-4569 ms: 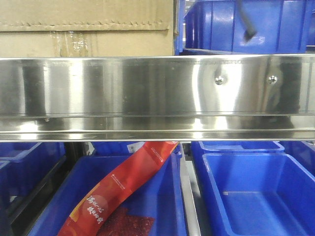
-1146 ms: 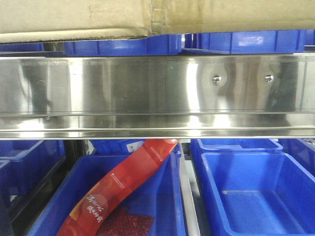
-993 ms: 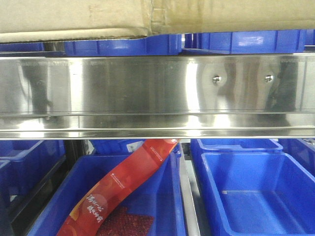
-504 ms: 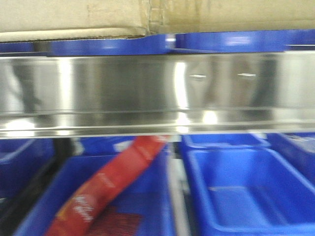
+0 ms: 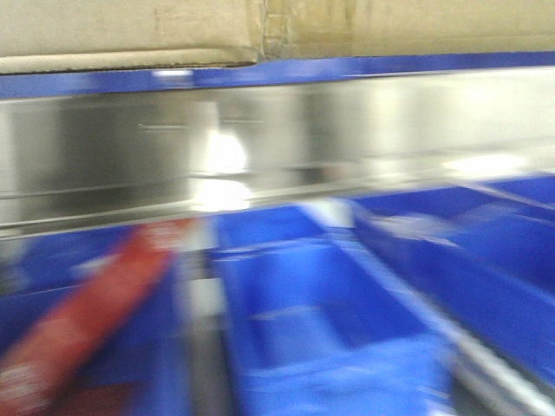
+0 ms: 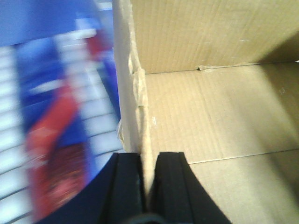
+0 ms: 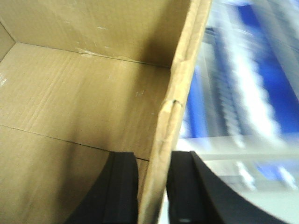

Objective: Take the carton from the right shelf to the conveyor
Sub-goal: 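Turn the base away from the shelf while holding the box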

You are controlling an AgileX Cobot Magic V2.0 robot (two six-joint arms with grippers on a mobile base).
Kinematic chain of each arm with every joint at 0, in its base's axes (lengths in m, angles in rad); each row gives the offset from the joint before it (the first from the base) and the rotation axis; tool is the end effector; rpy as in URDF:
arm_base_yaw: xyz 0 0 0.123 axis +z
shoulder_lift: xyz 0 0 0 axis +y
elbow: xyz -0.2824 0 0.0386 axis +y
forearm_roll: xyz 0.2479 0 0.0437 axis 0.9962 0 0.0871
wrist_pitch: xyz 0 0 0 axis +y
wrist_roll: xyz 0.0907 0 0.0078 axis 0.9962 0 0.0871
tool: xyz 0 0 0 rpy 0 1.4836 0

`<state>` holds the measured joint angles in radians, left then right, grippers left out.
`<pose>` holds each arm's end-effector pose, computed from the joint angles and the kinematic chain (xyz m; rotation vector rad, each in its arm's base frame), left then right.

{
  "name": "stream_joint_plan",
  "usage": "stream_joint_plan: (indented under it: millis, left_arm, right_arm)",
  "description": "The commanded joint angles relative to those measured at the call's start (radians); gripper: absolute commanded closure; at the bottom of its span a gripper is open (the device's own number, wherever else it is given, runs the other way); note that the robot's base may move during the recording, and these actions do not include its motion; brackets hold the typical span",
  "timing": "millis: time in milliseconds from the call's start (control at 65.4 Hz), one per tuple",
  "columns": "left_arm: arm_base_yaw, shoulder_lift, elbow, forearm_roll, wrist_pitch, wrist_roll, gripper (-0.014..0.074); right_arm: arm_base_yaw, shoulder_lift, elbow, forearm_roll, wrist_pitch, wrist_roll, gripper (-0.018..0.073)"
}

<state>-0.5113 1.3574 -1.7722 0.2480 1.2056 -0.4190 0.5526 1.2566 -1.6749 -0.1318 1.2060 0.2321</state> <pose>0.2328 -0.1067 0.4904 0.0827 2.2474 -0.1916 0.1994 0.1098 0.4860 -0.3514 2.2472 0.2517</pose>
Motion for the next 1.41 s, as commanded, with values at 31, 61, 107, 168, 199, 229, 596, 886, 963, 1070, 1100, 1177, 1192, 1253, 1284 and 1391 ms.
stream_joint_plan:
  millis: [31,61,107,168,199,229,596,886,963,1070,1100,1177,1192,1253,1284,1391]
  left_arm:
    - [-0.012,-0.014,-0.002,-0.035,-0.047,-0.006,0.0613]
    - [-0.012,-0.014,-0.002,-0.035,-0.047,-0.006,0.0613]
    - [-0.012,-0.014,-0.002,-0.035,-0.047,-0.006,0.0613]
    - [-0.012,-0.014,-0.002,-0.033,-0.047,-0.006,0.0613]
    - [-0.012,-0.014,-0.002,-0.033,-0.047,-0.006,0.0613]
    - [-0.012,-0.014,-0.002,-0.033,-0.047,-0.006,0.0613]
    - [-0.01,-0.014,-0.002,-0.031,-0.047,-0.006,0.0613]
    - [-0.01,-0.014,-0.002,-0.031,-0.047,-0.006,0.0613]
    - [-0.01,-0.014,-0.002,-0.031,-0.047,-0.006,0.0613]
    - [-0.01,-0.014,-0.002,-0.031,-0.047,-0.006,0.0613]
    - [-0.01,-0.014,-0.002,-0.031,-0.047,-0.006,0.0613]
    - [-0.01,-0.014,-0.002,-0.031,-0.047,-0.006,0.0613]
    - [-0.01,-0.014,-0.002,-0.031,-0.047,-0.006,0.0613]
    - [-0.01,-0.014,-0.002,-0.031,-0.047,-0.006,0.0613]
    - [-0.01,-0.014,-0.002,-0.031,-0.047,-0.006,0.0613]
    - [-0.01,-0.014,-0.002,-0.031,-0.047,-0.006,0.0613]
  right_arm:
    - [0.001,-0.012,-0.001,0.011,-0.064,-0.018,0.0626]
    - [0.001,-0.012,-0.001,0.011,-0.064,-0.018,0.0626]
    - [0.001,-0.012,-0.001,0.011,-0.064,-0.018,0.0626]
    - [0.001,-0.012,-0.001,0.011,-0.064,-0.018,0.0626]
    - [0.001,-0.012,-0.001,0.011,-0.064,-0.018,0.0626]
    - [0.001,-0.012,-0.001,0.011,-0.064,-0.018,0.0626]
    - [0.001,-0.012,-0.001,0.011,-0.064,-0.018,0.0626]
    - [0.001,-0.012,-0.001,0.011,-0.064,-0.018,0.0626]
    - [0.001,-0.012,-0.001,0.011,-0.064,-0.018,0.0626]
    - [0.001,-0.012,-0.001,0.011,-0.064,-0.018,0.0626]
    - [0.001,-0.012,-0.001,0.011,-0.064,-0.018,0.0626]
    - [0.001,-0.012,-0.001,0.011,-0.064,-0.018,0.0626]
    - [0.001,-0.012,-0.001,0.011,-0.064,-0.018,0.0626]
    - [0.001,-0.012,-0.001,0.011,-0.064,-0.018,0.0626]
    - [0.001,-0.012,-0.001,0.011,-0.064,-0.018,0.0626]
    - [0.001,-0.012,-0.001,0.011,-0.064,-0.018,0.0626]
